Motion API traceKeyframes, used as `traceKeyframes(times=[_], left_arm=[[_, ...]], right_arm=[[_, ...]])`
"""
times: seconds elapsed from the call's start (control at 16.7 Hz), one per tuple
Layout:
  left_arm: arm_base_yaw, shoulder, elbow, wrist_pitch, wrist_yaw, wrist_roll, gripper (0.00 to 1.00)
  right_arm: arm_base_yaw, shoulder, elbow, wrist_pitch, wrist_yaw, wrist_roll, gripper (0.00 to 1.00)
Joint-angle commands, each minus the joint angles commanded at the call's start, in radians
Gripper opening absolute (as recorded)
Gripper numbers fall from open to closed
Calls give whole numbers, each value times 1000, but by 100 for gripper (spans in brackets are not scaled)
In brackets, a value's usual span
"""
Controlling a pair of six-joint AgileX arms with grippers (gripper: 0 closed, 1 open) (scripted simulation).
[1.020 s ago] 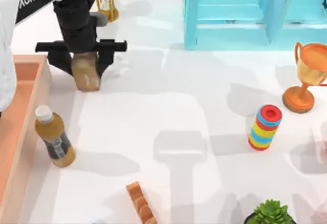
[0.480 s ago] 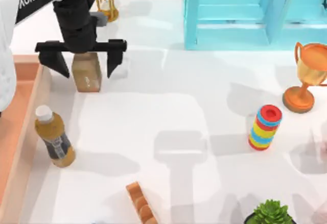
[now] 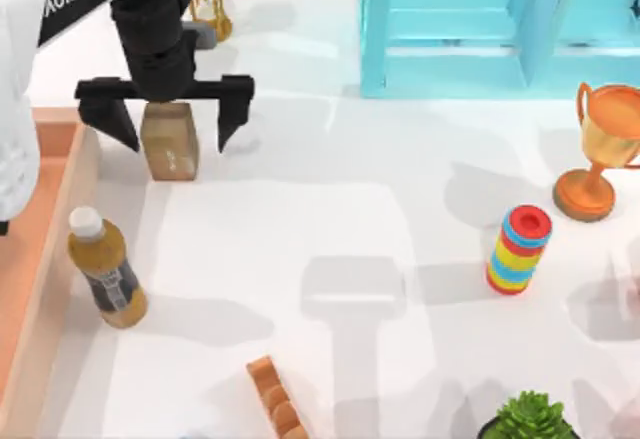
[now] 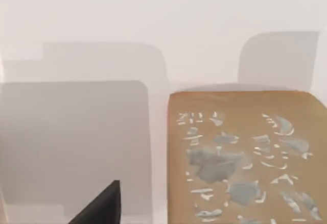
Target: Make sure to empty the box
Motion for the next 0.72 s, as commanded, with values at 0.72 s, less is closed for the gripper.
traceKeyframes(times=[0.72], left_arm=[[13, 28, 356, -322, -6, -3, 100]], right_arm=[[0, 0, 0, 0, 0, 0, 100]])
